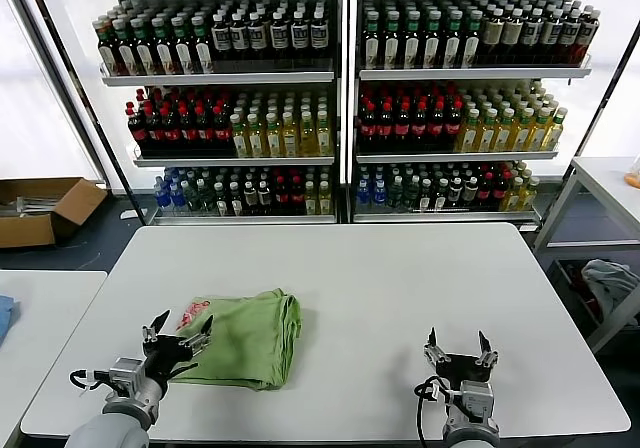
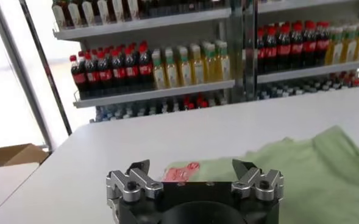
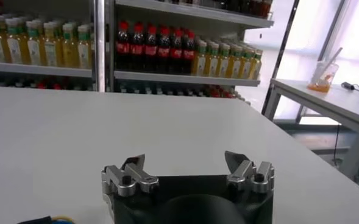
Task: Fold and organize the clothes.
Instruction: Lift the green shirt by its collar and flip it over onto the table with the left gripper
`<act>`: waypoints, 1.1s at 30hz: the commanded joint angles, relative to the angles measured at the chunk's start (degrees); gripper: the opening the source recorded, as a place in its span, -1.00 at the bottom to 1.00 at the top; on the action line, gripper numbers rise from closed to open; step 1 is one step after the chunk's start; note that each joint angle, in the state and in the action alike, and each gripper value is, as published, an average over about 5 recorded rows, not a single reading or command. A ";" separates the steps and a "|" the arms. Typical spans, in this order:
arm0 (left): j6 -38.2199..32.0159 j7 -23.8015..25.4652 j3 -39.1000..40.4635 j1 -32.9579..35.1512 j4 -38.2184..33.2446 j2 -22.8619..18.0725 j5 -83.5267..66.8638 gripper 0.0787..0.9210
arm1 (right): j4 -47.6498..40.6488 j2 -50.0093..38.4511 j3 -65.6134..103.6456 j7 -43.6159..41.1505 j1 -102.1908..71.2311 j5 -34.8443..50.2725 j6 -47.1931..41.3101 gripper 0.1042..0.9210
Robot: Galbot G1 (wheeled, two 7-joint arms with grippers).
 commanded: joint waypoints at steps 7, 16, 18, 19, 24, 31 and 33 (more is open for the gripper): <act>1.32 1.66 -1.27 0.04 4.17 1.11 -2.59 0.77 | 0.16 0.37 -0.59 0.13 -0.76 -0.88 0.40 0.76; 2.37 1.56 -1.44 -0.88 5.63 0.97 -5.33 0.77 | 0.09 0.42 -0.87 0.15 -1.21 -1.30 0.72 0.76; 2.69 1.57 -1.59 -1.00 6.09 1.00 -6.08 0.77 | 0.17 0.40 -0.78 0.13 -1.24 -1.28 0.74 0.76; 2.90 1.59 -1.65 -1.07 6.36 0.99 -6.52 0.77 | 0.22 0.38 -0.73 0.11 -1.24 -1.26 0.73 0.76; 4.04 1.73 -2.03 -1.51 8.00 0.90 -9.34 0.77 | 0.31 0.31 -0.48 0.05 -1.29 -1.17 0.72 0.76; 5.35 2.42 -2.38 -1.71 8.72 0.96 -12.20 0.73 | 0.04 0.34 -0.36 0.07 -1.24 -1.12 0.80 0.76; 5.41 2.56 -2.35 -1.73 8.79 0.87 -12.47 0.67 | -0.05 0.32 -0.28 0.08 -1.19 -1.07 0.80 0.76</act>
